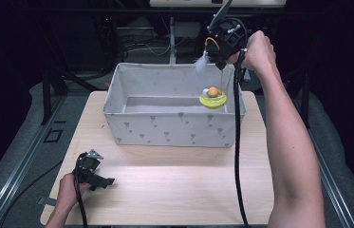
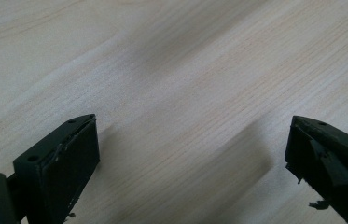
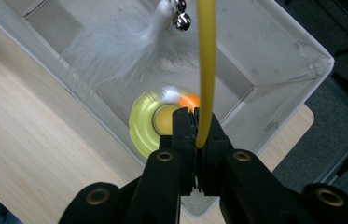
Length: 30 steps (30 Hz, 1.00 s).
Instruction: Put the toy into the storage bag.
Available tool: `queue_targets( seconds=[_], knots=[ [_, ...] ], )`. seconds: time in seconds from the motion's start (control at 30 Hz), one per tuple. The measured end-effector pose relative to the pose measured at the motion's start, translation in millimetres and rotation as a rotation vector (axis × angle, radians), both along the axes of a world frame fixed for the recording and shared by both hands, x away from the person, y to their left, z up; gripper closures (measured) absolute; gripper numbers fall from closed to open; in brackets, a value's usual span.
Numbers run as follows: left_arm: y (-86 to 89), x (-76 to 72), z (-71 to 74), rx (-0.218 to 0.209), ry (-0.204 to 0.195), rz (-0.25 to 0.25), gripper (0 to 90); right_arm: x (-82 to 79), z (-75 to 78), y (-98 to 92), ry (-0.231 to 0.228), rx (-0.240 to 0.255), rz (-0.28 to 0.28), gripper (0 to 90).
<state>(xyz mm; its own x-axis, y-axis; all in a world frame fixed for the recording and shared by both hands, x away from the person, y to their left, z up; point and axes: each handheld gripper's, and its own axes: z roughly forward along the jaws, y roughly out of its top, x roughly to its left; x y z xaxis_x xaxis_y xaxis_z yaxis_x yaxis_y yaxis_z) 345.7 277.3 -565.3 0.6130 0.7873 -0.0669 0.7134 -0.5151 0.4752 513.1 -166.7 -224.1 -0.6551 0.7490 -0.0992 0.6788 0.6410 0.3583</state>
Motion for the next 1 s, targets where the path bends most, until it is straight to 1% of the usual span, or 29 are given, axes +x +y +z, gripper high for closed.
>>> queue_targets(
  seconds=[0.1, 0.17, 0.23, 0.27, 0.3, 0.33, 0.37, 0.4, 0.43, 0.53, 0.57, 0.63, 0.77, 0.8, 0.87, 0.93, 0.97, 1.0],
  knots=[
    [-0.3, -0.2, -0.1, 0.000, -0.001, 0.000, 3.1, 1.7, -4.9, -1.1, -0.003, -0.004, -0.003, 88.0],
    [0.0, 0.0, 0.0, 0.001, 0.001, 0.000, 3.1, 3.1, -9.6, -2.5, 0.004, -0.010, -0.006, 88.0],
    [-0.1, -0.1, -0.1, 0.001, -0.001, 0.002, 3.1, 3.4, -11.2, -2.8, 0.004, -0.004, -0.006, 88.0],
    [-0.1, 0.0, -0.1, 0.001, 0.000, -0.001, 3.1, 4.5, -15.8, -4.4, 0.005, -0.001, -0.007, 88.0],
    [-0.1, 0.0, -0.1, 0.001, 0.000, -0.001, 3.1, 4.5, -15.8, -4.4, 0.005, -0.001, -0.007, 88.0],
    [-0.3, -0.1, -0.1, 0.001, -0.001, 0.000, 3.1, 5.3, -20.4, -5.8, 0.012, -0.002, -0.009, 88.0],
    [-0.3, -0.1, -0.1, 0.001, -0.001, 0.000, 3.1, 5.3, -20.4, -5.8, 0.012, -0.002, -0.009, 88.0],
    [-0.2, -0.2, -0.1, 0.000, 0.000, 0.001, 3.1, 5.8, -25.0, -6.9, 0.019, -0.007, -0.011, 88.0],
    [-0.2, -0.2, -0.1, 0.000, 0.000, 0.001, 3.1, 5.8, -25.0, -6.9, 0.019, -0.007, -0.011, 88.0],
    [-0.2, 0.0, 0.0, 0.001, 0.000, -0.001, 3.1, 6.6, -32.6, -9.1, 0.026, -0.005, -0.012, 88.0],
    [-0.6, -0.1, -0.2, 0.000, 0.000, 0.000, 3.1, 7.0, -37.7, -10.9, 0.028, -0.003, -0.016, 88.0],
    [-0.5, -0.2, 0.0, 0.001, 0.002, -0.001, 3.1, 7.2, -39.4, -11.8, 0.031, -0.005, -0.013, 88.0],
    [-1.3, -0.4, -0.6, 0.004, -0.004, 0.003, 3.1, 7.2, -49.3, -15.6, 0.040, 0.001, -0.021, 88.0],
    [-1.5, -0.6, -0.3, 0.005, -0.006, 0.002, 3.1, 7.5, -54.5, -17.7, 0.048, -0.006, -0.020, 88.0],
    [-1.5, -0.7, -0.3, 0.004, -0.006, 0.003, 3.1, 7.6, -56.3, -18.4, 0.054, -0.006, -0.021, 88.0],
    [-1.0, -0.5, -0.4, 0.004, -0.007, 0.004, 3.1, 8.0, -64.3, -20.8, 0.066, -0.004, -0.023, 88.0],
    [-0.9, -0.3, -0.5, 0.005, -0.004, 0.003, 3.1, 8.0, -64.3, -20.8, 0.066, -0.004, -0.023, 88.0],
    [-1.3, -0.3, -0.8, 0.004, -0.003, 0.004, 3.1, 8.1, -67.6, -22.3, 0.072, -0.008, -0.024, 88.0]
  ],
)
